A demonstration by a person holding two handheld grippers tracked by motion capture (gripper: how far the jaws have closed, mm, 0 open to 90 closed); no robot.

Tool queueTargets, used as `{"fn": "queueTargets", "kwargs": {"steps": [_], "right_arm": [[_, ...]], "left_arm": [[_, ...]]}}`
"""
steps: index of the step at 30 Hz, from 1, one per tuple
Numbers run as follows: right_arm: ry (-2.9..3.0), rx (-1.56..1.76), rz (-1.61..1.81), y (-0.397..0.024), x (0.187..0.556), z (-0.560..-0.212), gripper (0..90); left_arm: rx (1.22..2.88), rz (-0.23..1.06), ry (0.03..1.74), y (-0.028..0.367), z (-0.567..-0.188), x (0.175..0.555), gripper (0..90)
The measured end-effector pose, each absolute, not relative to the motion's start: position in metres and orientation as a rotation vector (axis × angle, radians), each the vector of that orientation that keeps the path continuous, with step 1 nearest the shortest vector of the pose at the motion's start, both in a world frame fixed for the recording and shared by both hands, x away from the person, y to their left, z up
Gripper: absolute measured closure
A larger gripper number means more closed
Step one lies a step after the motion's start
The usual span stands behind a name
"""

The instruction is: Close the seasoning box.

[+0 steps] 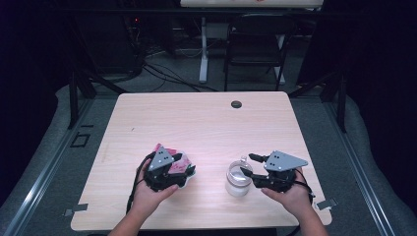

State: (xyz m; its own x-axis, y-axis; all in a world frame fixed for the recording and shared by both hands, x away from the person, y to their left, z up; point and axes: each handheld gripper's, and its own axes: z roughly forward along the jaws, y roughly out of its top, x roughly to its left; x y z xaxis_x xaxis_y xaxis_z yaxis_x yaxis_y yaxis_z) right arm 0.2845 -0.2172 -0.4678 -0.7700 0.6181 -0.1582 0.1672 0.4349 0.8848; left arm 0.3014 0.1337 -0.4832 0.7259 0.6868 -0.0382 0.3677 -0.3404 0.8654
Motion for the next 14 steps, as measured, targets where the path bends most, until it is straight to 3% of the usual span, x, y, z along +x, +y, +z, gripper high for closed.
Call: {"fn": "queueTargets", "kwargs": {"steps": [14], "right_arm": [[2.163, 0.773, 1.324, -0.236, 0.291, -0.469, 48.0]], "left_arm": [[1.879, 0.475, 0.932, 0.171, -0.479, 0.316, 36.3]]}}
